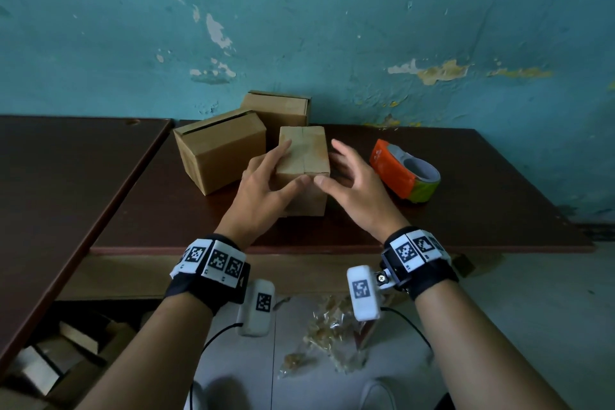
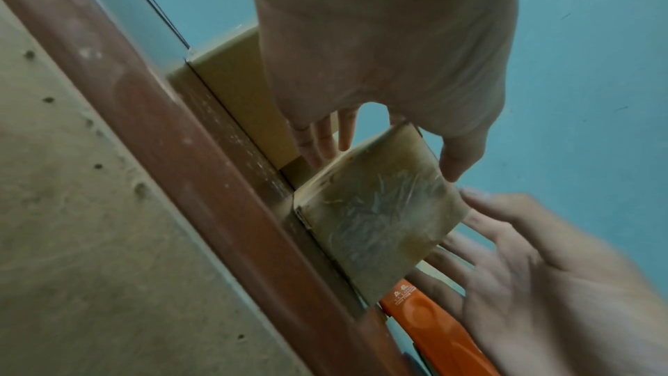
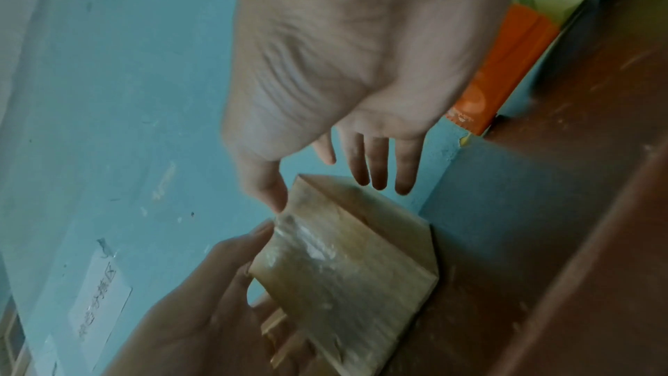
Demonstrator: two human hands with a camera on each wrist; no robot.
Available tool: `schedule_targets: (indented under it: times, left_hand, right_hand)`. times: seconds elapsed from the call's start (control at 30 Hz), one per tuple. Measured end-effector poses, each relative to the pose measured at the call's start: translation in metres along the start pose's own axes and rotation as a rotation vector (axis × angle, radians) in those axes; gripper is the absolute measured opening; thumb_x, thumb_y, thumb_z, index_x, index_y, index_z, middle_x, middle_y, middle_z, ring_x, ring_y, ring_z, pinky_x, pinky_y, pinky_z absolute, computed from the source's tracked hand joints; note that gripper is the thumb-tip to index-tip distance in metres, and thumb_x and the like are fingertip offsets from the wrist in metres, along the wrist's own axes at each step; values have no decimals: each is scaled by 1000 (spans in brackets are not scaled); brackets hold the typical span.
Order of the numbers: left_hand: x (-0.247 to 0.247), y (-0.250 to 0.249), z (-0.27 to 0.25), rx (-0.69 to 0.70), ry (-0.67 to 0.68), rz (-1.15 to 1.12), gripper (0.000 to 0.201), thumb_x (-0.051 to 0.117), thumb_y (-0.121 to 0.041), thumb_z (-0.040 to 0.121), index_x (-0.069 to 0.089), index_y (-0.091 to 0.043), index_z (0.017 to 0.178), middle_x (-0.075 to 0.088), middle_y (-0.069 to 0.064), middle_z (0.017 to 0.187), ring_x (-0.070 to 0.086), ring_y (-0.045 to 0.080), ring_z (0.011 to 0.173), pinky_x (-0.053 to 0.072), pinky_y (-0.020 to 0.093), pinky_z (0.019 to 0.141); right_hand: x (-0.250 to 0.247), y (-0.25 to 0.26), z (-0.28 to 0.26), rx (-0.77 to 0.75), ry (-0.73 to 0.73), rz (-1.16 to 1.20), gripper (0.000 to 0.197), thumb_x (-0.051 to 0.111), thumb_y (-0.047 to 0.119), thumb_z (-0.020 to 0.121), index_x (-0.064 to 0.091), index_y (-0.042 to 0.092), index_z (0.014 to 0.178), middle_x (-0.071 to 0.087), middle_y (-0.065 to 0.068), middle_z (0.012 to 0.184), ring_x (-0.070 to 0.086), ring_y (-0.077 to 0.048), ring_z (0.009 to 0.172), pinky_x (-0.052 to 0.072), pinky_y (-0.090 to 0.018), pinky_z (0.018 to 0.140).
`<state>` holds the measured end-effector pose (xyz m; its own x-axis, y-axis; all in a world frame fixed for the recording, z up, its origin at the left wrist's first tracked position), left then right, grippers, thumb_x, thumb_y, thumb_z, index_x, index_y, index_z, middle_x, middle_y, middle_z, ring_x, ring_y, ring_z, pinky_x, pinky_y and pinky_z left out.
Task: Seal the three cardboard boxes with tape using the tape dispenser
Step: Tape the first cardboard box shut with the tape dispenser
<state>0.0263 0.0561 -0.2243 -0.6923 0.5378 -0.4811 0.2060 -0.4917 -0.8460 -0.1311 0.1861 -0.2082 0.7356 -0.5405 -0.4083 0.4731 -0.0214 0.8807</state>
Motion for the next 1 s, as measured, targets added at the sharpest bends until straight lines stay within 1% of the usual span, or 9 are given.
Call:
schedule_targets:
  times: [0.13, 0.23, 0.33, 0.43, 0.6, 0.7, 0.8, 0.9, 1.0]
  left_hand:
    - [-11, -5, -2, -2, -22, 16, 79, 56, -81, 82, 30, -63, 155, 35, -6, 160, 32, 27, 149, 40, 60, 118]
    - [-17, -5, -2, 2, -41, -5, 76, 56, -79, 85, 32, -62, 155, 36, -7, 160, 32, 26, 150, 40, 59, 118]
    - [-18, -3, -1, -7, -42, -21, 74, 56, -78, 85, 36, -61, 154, 39, -7, 157, 36, 23, 148, 42, 57, 118]
    - [-20, -5, 0, 3, -42, -28, 72, 56, -76, 86, 38, -58, 154, 41, -7, 155, 38, 20, 145, 43, 56, 116]
    - [-17, -11, 2, 8, -24, -8, 71, 55, -74, 87, 44, -52, 154, 40, -5, 159, 34, 21, 149, 42, 49, 117]
    - [-17, -19, 7, 34, -9, 48, 63, 58, -65, 95, 49, -44, 153, 40, -3, 161, 30, 24, 152, 34, 41, 114]
    - [-22, -31, 18, 63, -4, 71, 67, 55, -73, 89, 55, -41, 148, 45, -2, 155, 36, 24, 148, 39, 51, 118]
    - [-28, -39, 34, 95, 2, 83, 66, 53, -76, 87, 58, -43, 144, 50, -3, 149, 41, 25, 142, 43, 57, 114]
    - [-30, -40, 47, 123, -29, -12, 55, 56, -71, 91, 62, -44, 139, 59, -8, 142, 52, 20, 135, 49, 54, 111]
  right_hand:
    - [-42, -2, 2, -11, -345, -236, 52, 73, 35, 97, 59, 20, 145, 68, 3, 135, 62, -9, 124, 50, -31, 106]
    - [-70, -8, -3, 43, -521, -557, 39, 73, 28, 95, 67, 15, 131, 71, -3, 122, 66, -22, 114, 52, -36, 98]
    - [-81, -20, -5, 158, -490, -771, 42, 74, 27, 93, 66, 10, 131, 69, -13, 121, 64, -33, 114, 48, -50, 106]
    - [-84, -26, -6, 230, -475, -894, 43, 75, 28, 93, 65, 12, 132, 69, -13, 125, 62, -34, 120, 39, -56, 116]
    - [-81, -36, -7, 336, -464, -873, 40, 76, 31, 95, 64, 13, 128, 69, -11, 129, 61, -32, 130, 21, -65, 126]
    - [-81, -38, -4, 332, -445, -906, 32, 74, 30, 97, 67, 13, 124, 72, -11, 124, 63, -32, 127, 24, -66, 125]
    - [-87, -40, 1, 360, -420, -870, 27, 70, 29, 100, 68, 14, 123, 72, -10, 125, 63, -31, 127, 21, -62, 127]
    - [-92, -33, 9, 343, -423, -821, 25, 67, 31, 102, 68, 15, 122, 73, -11, 120, 65, -32, 123, 19, -58, 128]
    - [-102, -15, 18, 205, -475, -720, 12, 68, 28, 101, 69, 18, 109, 71, -5, 102, 67, -34, 110, 31, -59, 122]
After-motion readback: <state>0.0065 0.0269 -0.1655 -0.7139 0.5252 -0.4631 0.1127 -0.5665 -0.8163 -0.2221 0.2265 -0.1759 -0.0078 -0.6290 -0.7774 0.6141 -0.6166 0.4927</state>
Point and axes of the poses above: each hand's wrist, its own z-axis towards the middle knuckle, its own x-axis out of the palm, y = z × x, the point moved 5 cm from there along z, towards the middle knuckle
